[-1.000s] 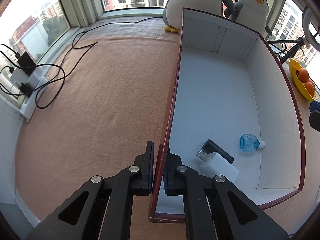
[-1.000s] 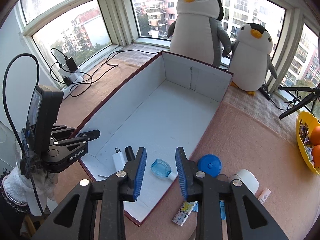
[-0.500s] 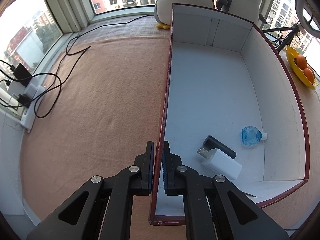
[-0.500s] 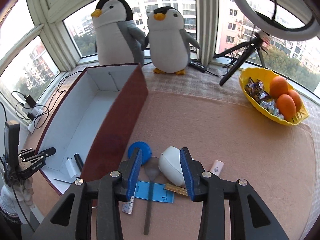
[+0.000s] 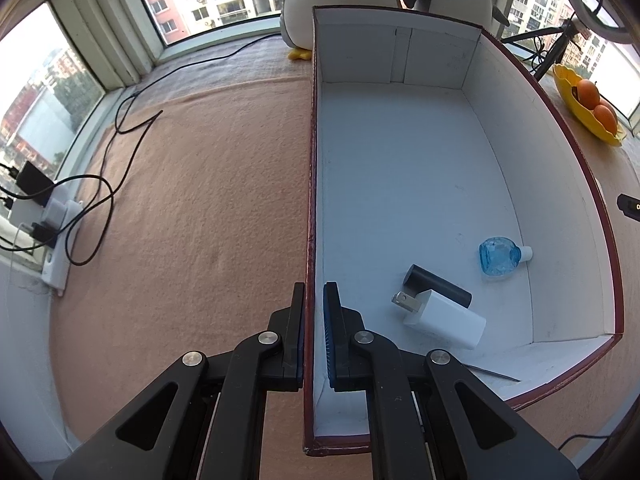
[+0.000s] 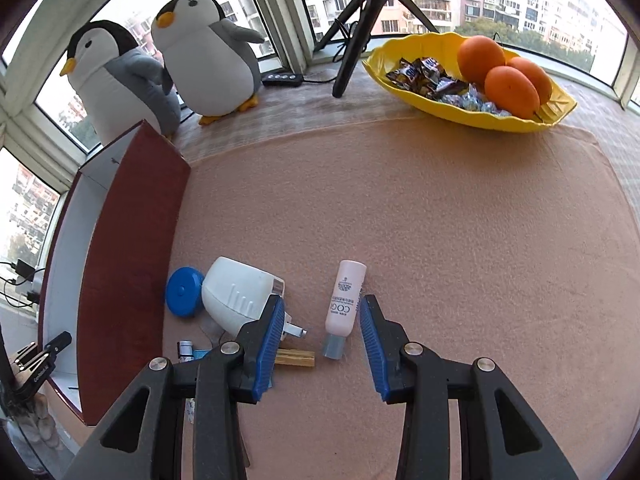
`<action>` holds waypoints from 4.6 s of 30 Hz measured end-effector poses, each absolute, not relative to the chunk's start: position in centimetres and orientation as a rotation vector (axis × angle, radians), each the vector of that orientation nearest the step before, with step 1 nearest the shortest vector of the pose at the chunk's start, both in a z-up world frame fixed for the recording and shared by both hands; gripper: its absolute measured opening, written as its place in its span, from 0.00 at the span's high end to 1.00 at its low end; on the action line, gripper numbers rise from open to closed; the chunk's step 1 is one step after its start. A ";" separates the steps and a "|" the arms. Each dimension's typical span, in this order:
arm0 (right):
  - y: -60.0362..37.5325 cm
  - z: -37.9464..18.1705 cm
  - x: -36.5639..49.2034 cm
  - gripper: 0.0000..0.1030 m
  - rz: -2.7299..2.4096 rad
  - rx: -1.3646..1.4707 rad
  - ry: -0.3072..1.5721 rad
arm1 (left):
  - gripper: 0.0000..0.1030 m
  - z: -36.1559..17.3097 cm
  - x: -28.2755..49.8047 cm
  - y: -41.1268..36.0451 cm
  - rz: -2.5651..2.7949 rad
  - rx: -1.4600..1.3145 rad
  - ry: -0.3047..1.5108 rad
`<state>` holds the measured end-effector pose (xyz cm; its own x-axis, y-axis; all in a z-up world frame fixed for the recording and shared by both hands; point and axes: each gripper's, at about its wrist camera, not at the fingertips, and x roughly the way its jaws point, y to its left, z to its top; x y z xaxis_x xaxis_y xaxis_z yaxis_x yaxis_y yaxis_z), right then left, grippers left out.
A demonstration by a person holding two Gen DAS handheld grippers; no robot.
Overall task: Organize rigid objects
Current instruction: 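Withdraw the right tool toward the remaining items, then grasp the white lotion tube upright with the right tool, then carry the lotion tube over the box and release it inside, then move the right tool back and grasp the white plug-in device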
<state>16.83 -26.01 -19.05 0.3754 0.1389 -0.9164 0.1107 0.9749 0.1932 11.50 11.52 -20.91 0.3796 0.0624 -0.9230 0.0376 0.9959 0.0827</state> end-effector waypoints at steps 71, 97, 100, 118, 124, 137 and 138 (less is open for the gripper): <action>-9.4 -11.2 17.6 0.83 0.468 -0.095 1.055 | 0.94 -21.2 10.9 12.9 0.107 -0.083 1.145; -2.6 -14.0 16.2 0.83 0.614 -0.241 1.102 | 0.94 -21.1 10.8 13.0 0.141 -0.108 1.140; -2.5 -13.9 16.1 0.80 0.618 -0.246 1.100 | 0.94 -21.1 10.8 13.0 0.139 -0.104 1.144; -10.2 -12.2 16.8 0.71 0.464 -0.078 1.075 | 0.94 -21.1 10.8 12.6 0.117 -0.056 1.155; -15.7 -13.5 17.6 0.64 0.333 -0.004 1.106 | 0.94 -21.0 11.0 12.2 0.105 -0.017 1.164; -21.1 -18.0 18.8 0.50 0.230 0.090 1.218 | 0.94 -21.1 11.4 11.9 0.068 0.035 1.190; -21.0 -18.3 18.8 0.49 0.228 0.086 1.225 | 0.94 -21.1 11.4 11.9 0.065 0.039 1.191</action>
<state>18.80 -21.03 -18.32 0.3196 0.2198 -0.9217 -0.1271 0.9739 0.1881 11.35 11.88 -21.11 0.3696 0.0713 -0.9265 -0.0303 0.9974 0.0647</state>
